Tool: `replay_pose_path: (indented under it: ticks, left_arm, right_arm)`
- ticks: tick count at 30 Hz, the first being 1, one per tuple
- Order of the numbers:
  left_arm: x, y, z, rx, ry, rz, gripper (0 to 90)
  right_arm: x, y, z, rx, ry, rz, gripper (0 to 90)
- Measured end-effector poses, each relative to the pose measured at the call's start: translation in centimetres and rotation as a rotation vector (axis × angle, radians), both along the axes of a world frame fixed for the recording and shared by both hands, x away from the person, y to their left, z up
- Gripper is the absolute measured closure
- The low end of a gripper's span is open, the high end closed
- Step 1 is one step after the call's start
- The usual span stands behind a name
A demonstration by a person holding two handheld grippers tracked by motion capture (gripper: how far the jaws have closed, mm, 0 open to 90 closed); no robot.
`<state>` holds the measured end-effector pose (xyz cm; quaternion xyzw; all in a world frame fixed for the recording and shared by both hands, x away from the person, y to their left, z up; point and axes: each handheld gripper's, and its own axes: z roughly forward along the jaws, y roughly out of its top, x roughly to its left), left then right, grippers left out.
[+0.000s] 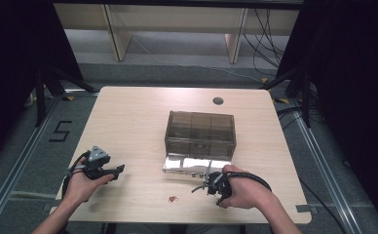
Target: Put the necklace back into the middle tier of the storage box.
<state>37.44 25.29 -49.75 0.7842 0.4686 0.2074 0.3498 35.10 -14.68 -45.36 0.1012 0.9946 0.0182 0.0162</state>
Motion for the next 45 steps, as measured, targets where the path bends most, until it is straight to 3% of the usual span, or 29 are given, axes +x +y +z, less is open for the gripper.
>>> replay_pose_path:
  ticks: [8,10,15,16,17,18,19,25,28,33,35,36,37,38,39,41,42,44,45]
  left_arm:
    - [0.0,0.1,0.0,0.001,-0.002,-0.001,32.3]
    - [0.0,0.4,0.2,0.039,0.019,-0.029,32.3]
    - [0.0,0.4,0.2,0.043,0.016,-0.029,32.3]
    - [0.0,0.0,0.0,-0.006,-0.001,-0.006,32.3]
    - [0.0,0.0,0.0,-0.006,-0.001,-0.006,32.3]
    - [0.0,0.0,0.0,0.005,0.003,-0.007,32.3]
    - [0.0,0.3,0.2,0.039,0.022,-0.039,32.3]
    - [0.0,0.3,0.2,0.033,0.017,-0.036,32.3]
    - [0.0,0.2,0.1,0.033,0.022,-0.032,32.3]
    - [0.0,0.2,0.0,0.024,0.002,-0.038,32.2]
    - [0.0,0.2,0.1,0.035,0.025,-0.033,32.3]
    - [0.0,0.2,0.1,0.021,0.022,-0.034,32.3]
    - [0.1,0.0,-0.1,-0.012,-0.001,-0.016,32.2]
    - [0.1,0.0,-0.1,-0.012,-0.001,-0.016,32.2]
    - [0.0,0.2,0.1,0.035,0.027,-0.034,32.2]
    - [0.1,0.2,0.0,0.023,0.002,-0.041,32.2]
    - [0.1,0.2,0.0,0.026,0.009,-0.044,32.2]
    - [0.1,0.2,0.0,0.029,0.018,-0.045,32.2]
    - [0.1,0.2,0.0,0.028,0.024,-0.045,32.2]
  right_arm:
    - [-0.2,0.6,0.3,0.018,-0.005,0.026,59.9]
    - [-0.3,0.9,0.4,0.011,-0.011,0.023,60.1]
    - [-0.1,1.8,0.4,0.026,-0.006,0.060,61.1]
    - [-0.4,2.2,0.5,0.005,0.009,0.008,61.4]
    - [-0.3,2.4,0.5,0.002,0.009,0.024,61.5]
    - [-0.3,2.6,0.5,0.013,0.003,0.032,61.7]
    - [-0.3,2.6,0.5,0.013,0.003,0.032,61.7]
    - [-0.2,3.6,0.5,0.007,0.009,0.040,62.6]
    - [0.2,4.4,0.3,0.032,-0.011,0.109,63.2]
    - [0.0,5.7,0.4,0.014,0.013,0.082,63.9]
    - [0.0,5.8,0.2,0.015,0.015,0.084,63.9]
    - [0.4,6.0,0.1,0.034,-0.004,0.137,64.0]
    - [0.4,6.4,0.0,0.031,-0.002,0.138,64.1]
    - [0.4,6.4,0.0,0.031,-0.002,0.138,64.1]
    - [0.3,6.5,0.1,0.018,0.019,0.115,64.1]
    - [0.4,7.1,-0.1,0.013,0.021,0.130,64.1]
    - [0.6,7.1,-0.3,0.034,-0.002,0.166,64.1]
    - [0.5,7.2,-0.3,0.024,0.013,0.140,64.1]
    - [0.8,7.4,-0.3,0.038,-0.003,0.175,64.1]
